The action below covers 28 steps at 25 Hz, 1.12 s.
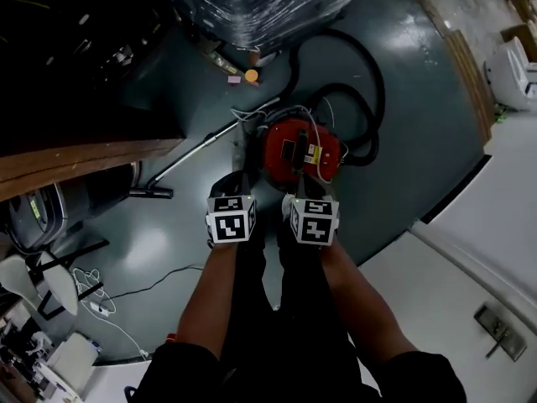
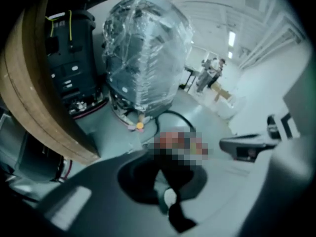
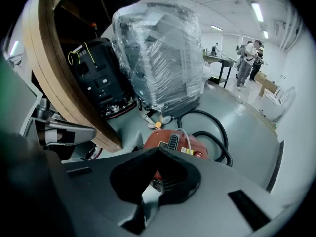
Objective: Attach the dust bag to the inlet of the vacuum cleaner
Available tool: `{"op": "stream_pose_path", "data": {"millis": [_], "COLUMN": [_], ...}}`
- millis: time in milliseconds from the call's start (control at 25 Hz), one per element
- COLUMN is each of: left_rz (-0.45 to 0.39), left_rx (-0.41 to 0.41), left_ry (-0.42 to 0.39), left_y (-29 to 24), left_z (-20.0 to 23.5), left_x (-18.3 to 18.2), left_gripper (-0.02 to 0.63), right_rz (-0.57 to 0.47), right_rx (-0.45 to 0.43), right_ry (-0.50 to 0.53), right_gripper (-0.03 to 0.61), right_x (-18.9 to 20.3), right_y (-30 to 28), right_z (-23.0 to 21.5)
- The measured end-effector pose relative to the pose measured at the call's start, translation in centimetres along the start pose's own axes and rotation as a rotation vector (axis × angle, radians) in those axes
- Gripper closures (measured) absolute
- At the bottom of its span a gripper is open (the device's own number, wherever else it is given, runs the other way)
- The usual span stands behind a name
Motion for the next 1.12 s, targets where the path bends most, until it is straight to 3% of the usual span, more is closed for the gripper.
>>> {"op": "stream_pose_path", "data": {"millis": [120,240,360,560,720,960,1120], "left_rz": [0.004,-0.034,-0.107,-0.214,-0.304,-0.511,-0.597], "left_rx": [0.046,0.061,0.059,0.054,0.071,0.095,0.101], "left_ry": [0.024,-0.015,-0.048,-0.039,-0.04,-0.139,-0.176], "left_y": [4.2,9.2,14.1,19.8,24.3,30.9,33.8], "left_z": [-2.7,-5.5,-7.4,-9.5,-12.2,-16.0,-17.6], "left_x": [-4.4,-8.4,-11.6,-16.8,-19.4,-25.5,-27.3], "left_gripper": [0.614,0.614,0.614,0.614,0.614,0.614,0.614], "right_rz": [-0.061,-0.158,-0.24,-0.403,-0.541,-0.792,-0.875], "right_rx": [-0.019,-0.047,-0.061,-0.039,-0.01,0.074,0.102], "right_ry": [-0.007,0.037,0.059,-0.019,-0.007,0.031,0.021], "right_gripper": [0.581,0.581,0.581,0.581,0.581,0.581,0.581], "right_x": [-4.0,-7.6,-10.4,-16.3,-19.9,-26.0,-27.3], "right_y": [4.9,10.2,15.2,21.4,26.5,33.9,37.0], "right_z": [1.0,1.7,1.9,0.6,-0.6,-2.3,-3.2]}}
Point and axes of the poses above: the fingertips, and each gripper's own axes: y backward along the fingers, z to its left, x out of its underside, the point moved 8 cm from there along y, backward along the fingers, and after that the axes turned 10 degrees about y, right-handed, at the moved point
